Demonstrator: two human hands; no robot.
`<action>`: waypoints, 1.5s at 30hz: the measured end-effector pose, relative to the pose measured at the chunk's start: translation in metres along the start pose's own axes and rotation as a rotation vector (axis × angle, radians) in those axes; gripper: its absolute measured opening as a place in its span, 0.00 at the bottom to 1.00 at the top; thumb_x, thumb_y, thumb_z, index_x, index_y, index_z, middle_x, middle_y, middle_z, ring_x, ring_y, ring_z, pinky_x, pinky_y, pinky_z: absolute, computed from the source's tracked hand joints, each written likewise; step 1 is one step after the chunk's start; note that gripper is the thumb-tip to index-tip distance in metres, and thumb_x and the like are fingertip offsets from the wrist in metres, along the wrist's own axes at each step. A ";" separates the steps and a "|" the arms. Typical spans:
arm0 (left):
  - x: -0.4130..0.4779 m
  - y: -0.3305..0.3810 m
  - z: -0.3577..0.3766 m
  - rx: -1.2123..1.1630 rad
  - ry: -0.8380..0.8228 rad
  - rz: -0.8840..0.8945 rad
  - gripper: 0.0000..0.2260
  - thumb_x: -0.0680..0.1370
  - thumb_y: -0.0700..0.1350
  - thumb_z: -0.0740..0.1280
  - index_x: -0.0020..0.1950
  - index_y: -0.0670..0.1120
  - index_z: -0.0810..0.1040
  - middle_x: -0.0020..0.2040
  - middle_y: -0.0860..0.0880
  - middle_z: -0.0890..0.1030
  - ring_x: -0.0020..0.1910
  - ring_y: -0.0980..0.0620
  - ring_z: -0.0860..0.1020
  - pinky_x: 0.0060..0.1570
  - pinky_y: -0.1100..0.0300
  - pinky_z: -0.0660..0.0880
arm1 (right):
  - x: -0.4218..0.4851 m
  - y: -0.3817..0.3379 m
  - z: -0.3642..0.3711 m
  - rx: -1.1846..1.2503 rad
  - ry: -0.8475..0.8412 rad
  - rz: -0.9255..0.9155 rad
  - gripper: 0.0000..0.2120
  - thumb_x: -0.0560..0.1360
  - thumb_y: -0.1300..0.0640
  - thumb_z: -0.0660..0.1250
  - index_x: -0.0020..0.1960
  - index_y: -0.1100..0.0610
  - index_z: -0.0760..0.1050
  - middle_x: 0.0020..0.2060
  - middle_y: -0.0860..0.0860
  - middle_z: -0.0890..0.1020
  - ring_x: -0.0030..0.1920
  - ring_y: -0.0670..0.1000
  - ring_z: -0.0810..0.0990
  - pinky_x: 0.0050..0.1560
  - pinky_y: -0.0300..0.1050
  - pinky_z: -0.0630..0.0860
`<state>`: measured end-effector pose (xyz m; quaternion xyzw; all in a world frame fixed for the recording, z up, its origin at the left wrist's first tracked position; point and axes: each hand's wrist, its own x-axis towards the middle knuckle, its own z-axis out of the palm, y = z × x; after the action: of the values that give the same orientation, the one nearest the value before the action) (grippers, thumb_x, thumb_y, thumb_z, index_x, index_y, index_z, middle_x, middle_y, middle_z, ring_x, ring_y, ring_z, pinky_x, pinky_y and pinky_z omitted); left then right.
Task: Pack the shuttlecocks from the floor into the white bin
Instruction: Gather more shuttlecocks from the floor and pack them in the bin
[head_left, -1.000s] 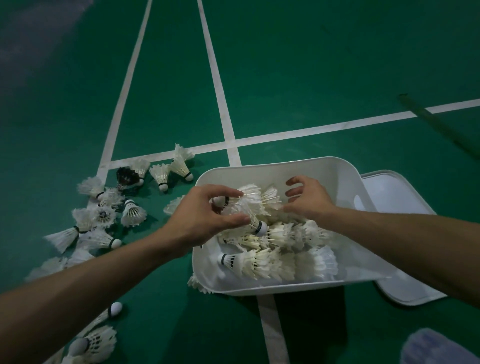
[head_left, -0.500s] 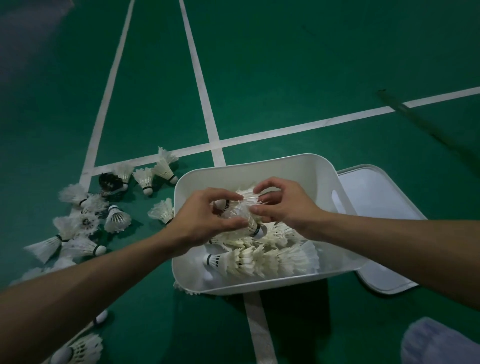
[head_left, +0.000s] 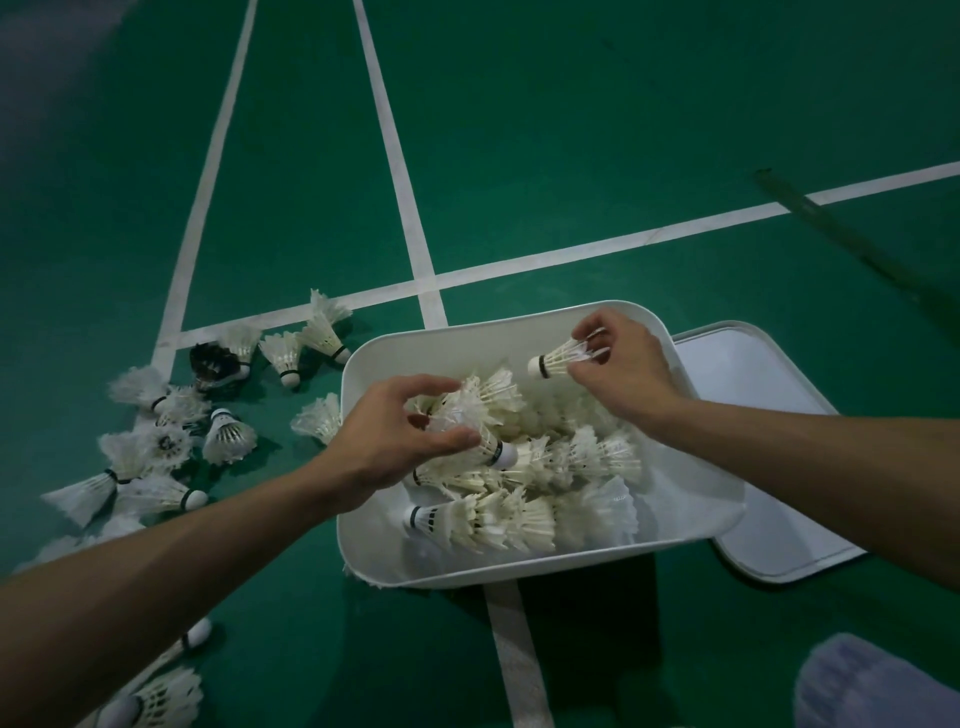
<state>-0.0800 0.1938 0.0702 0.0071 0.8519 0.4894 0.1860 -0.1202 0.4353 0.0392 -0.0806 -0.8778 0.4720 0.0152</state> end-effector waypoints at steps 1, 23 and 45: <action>0.000 0.000 0.000 0.005 -0.001 -0.002 0.32 0.58 0.57 0.75 0.61 0.56 0.77 0.64 0.55 0.75 0.54 0.51 0.78 0.51 0.53 0.78 | 0.002 0.002 0.001 -0.029 0.017 0.003 0.14 0.70 0.66 0.71 0.49 0.51 0.74 0.45 0.50 0.81 0.45 0.50 0.80 0.40 0.45 0.80; 0.017 -0.006 -0.005 0.047 0.041 -0.023 0.30 0.64 0.53 0.77 0.65 0.52 0.75 0.65 0.52 0.74 0.53 0.53 0.76 0.49 0.56 0.73 | 0.019 0.003 0.054 0.004 -0.195 0.177 0.14 0.73 0.64 0.72 0.52 0.56 0.69 0.49 0.55 0.78 0.50 0.54 0.78 0.46 0.43 0.74; 0.029 0.018 0.028 -0.033 0.004 -0.039 0.25 0.66 0.52 0.76 0.61 0.49 0.76 0.60 0.48 0.77 0.54 0.49 0.77 0.54 0.50 0.76 | -0.025 -0.024 0.011 -0.169 -0.555 -0.423 0.34 0.64 0.56 0.80 0.66 0.49 0.71 0.60 0.44 0.75 0.53 0.43 0.76 0.46 0.34 0.76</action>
<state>-0.1011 0.2319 0.0638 -0.0136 0.8440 0.4999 0.1937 -0.1001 0.4097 0.0546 0.2330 -0.8818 0.3879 -0.1330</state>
